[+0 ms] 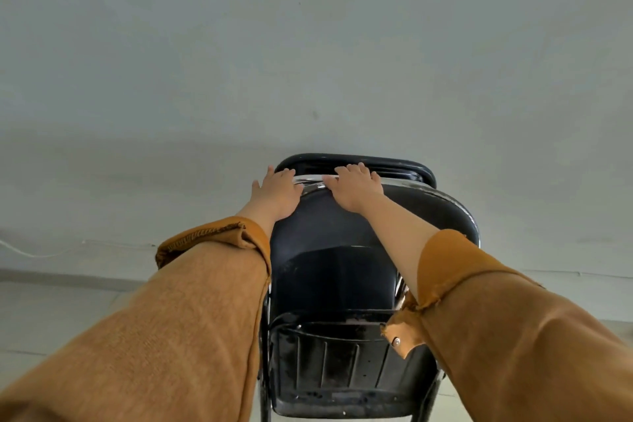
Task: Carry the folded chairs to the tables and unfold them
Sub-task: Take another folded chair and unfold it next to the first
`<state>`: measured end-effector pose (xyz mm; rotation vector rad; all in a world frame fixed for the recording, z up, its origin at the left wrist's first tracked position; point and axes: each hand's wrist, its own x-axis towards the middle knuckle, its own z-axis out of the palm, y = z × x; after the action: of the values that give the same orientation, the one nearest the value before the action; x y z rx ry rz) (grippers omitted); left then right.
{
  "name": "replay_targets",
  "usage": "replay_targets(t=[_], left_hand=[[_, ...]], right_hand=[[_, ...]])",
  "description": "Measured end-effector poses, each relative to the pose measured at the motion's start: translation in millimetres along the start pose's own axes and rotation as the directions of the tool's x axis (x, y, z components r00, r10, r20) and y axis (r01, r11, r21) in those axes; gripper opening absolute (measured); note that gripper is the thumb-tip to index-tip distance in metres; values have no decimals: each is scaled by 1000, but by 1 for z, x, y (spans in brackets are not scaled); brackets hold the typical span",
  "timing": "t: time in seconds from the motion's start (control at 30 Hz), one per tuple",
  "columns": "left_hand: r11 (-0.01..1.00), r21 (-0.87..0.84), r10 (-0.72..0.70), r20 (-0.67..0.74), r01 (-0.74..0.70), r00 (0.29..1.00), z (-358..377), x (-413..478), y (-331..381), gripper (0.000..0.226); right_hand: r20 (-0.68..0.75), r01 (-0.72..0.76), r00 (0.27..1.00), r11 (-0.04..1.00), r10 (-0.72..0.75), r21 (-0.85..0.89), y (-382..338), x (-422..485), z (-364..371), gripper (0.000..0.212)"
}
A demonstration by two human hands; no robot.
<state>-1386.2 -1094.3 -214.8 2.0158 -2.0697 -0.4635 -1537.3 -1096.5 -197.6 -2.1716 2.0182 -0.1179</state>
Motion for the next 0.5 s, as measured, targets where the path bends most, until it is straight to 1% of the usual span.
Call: replay_targets(t=[0.1, 0.27, 0.4, 0.5], left_hand=[[999, -17, 40, 1, -40, 999, 14, -11, 16, 49], [997, -62, 43, -112, -50, 993, 32, -19, 20, 53], [995, -56, 65, -207, -78, 976, 39, -15, 18, 51], [998, -2, 62, -215, -64, 975, 39, -14, 23, 53]], right_hand=[[-7, 34, 999, 999, -34, -40, 2, -13, 3, 56], [-58, 61, 996, 998, -62, -17, 6, -30, 9, 58], [-71, 78, 994, 997, -79, -15, 18, -34, 8, 59], [-90, 71, 993, 997, -72, -15, 28, -37, 6, 60]])
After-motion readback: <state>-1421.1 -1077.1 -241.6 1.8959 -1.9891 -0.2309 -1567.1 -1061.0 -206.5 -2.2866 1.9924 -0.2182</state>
